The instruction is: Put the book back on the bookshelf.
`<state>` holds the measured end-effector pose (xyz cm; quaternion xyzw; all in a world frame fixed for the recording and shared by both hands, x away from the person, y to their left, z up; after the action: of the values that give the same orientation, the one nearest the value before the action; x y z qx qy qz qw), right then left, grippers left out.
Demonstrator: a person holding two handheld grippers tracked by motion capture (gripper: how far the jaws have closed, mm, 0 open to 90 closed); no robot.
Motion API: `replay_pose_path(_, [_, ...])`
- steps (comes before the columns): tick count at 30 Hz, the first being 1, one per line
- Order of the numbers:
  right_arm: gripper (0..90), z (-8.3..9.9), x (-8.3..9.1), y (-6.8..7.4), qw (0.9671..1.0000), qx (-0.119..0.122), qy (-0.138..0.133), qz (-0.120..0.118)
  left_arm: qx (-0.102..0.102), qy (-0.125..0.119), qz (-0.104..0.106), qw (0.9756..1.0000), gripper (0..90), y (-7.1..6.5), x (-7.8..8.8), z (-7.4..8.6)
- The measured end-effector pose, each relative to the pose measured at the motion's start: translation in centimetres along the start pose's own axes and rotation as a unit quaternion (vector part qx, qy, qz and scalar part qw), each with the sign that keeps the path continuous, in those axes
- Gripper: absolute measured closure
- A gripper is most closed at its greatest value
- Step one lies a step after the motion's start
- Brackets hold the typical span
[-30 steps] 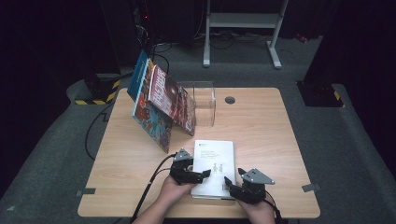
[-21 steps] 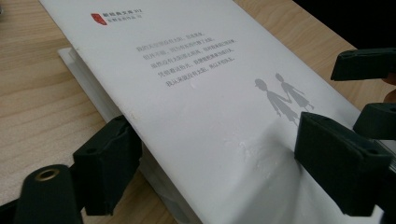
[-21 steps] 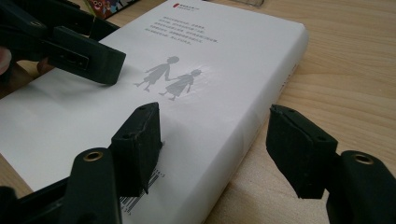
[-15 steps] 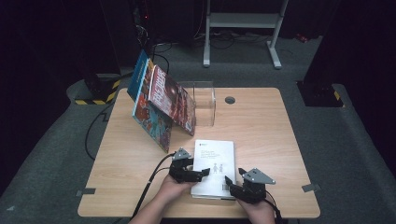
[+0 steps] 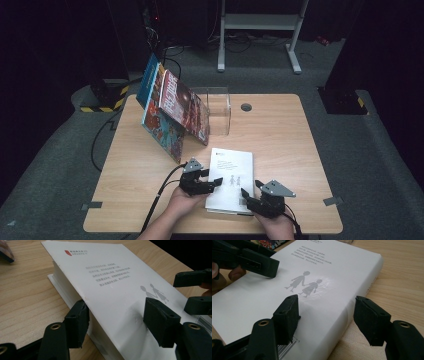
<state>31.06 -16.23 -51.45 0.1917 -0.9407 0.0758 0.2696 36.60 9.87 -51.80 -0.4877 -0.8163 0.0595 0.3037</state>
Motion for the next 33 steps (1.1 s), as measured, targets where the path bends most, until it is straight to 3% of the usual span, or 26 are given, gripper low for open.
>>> replay_pose_path(11, [37.2,0.0,0.0,0.0,1.0,-0.002,-0.001,-0.002,-0.02,-0.013,-0.007,0.9997,45.0,-0.2,0.4,0.0])
replay_pose_path(12, [37.2,0.0,0.0,0.0,1.0,-0.003,-0.002,-0.001,-0.032,-0.015,-0.009,0.9993,45.0,-0.3,0.5,0.0])
replay_pose_path(19, [37.2,0.1,0.1,0.0,1.0,0.0,-0.007,0.002,-0.051,-0.018,-0.014,0.9984,45.0,-0.5,0.6,-0.1])
replay_pose_path(22, [37.1,0.0,0.2,0.0,1.0,-0.002,-0.008,0.002,-0.068,-0.023,-0.02,0.9973,45.0,-0.9,0.7,-0.3])
replay_pose_path(27, [37.1,0.0,0.2,0.0,1.0,-0.004,-0.009,0.003,-0.076,-0.026,-0.022,0.9965,45.0,-1.1,0.8,-0.3])
replay_pose_path(33, [37.1,-0.1,0.4,-0.2,0.9999,-0.004,-0.011,0.007,-0.104,-0.031,-0.028,0.9937,45.1,-1.5,1.0,-0.4])
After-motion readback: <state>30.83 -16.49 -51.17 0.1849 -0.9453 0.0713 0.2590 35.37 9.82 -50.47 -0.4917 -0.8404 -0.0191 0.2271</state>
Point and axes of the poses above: each handheld gripper's, and its own axes: x roughly backward along the jaws, z roughly out of its underside, y roughly to its left, the point moved 1 cm from there along -x, roughly forward along the jaws, and after that the axes turned 12 degrees about z, right-handed, at the moved point
